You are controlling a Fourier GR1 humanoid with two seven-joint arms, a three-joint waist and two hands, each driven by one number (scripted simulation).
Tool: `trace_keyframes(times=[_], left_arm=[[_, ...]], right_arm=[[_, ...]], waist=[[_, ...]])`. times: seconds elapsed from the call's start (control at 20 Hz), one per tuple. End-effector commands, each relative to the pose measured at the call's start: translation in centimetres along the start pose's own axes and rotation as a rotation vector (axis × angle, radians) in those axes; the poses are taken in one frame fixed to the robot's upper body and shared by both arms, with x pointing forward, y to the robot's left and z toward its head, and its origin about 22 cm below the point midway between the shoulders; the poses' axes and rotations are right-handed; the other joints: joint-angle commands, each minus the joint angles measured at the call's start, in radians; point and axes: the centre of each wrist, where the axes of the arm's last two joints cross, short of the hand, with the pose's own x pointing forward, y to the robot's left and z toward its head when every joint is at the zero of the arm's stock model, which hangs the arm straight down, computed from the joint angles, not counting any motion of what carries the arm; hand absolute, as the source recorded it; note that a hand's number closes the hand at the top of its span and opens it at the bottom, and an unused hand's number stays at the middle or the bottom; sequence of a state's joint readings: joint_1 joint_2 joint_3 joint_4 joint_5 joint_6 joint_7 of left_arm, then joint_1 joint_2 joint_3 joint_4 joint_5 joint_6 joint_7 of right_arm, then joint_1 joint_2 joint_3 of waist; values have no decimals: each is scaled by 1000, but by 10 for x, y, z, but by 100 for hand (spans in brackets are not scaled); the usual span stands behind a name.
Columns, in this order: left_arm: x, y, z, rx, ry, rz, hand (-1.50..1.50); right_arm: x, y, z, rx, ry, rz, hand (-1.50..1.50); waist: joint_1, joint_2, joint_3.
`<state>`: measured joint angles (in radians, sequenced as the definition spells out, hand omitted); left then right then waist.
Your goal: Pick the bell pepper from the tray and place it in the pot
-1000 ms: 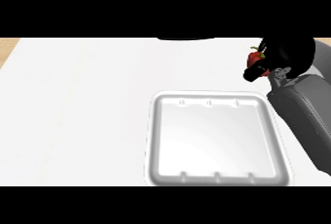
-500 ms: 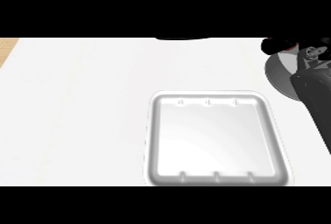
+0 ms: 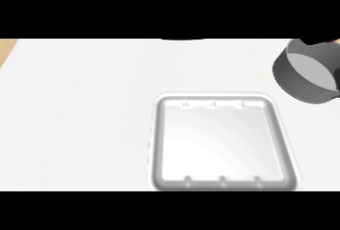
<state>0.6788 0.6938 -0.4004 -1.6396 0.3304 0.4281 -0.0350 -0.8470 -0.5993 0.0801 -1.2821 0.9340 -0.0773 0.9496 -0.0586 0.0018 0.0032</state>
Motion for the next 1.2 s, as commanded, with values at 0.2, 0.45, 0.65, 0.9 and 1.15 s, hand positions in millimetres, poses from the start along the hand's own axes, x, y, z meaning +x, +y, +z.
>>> trace_keyframes(times=[0.2, 0.45, 0.65, 0.9, 1.15], left_arm=[[100, 17, -53, 119, -456, 62, 0], [101, 11, -50, 98, -465, 76, 0], [103, 9, -53, 94, -475, 64, 0], [105, 14, -53, 79, -483, 54, 0], [108, 13, -55, 80, -491, 56, 0]], right_arm=[[-47, 9, -31, -7, 39, -4, 150], [-81, 18, -49, 18, 53, 45, 150], [-104, 26, -61, 42, 57, 132, 150], [-121, 39, -67, 90, 125, -6, -150], [-133, 46, -72, 133, 156, -123, -150]], waist=[[-17, 14, 1], [3, 20, 2], [20, 33, 0], [31, 29, 5], [35, 26, 6]])
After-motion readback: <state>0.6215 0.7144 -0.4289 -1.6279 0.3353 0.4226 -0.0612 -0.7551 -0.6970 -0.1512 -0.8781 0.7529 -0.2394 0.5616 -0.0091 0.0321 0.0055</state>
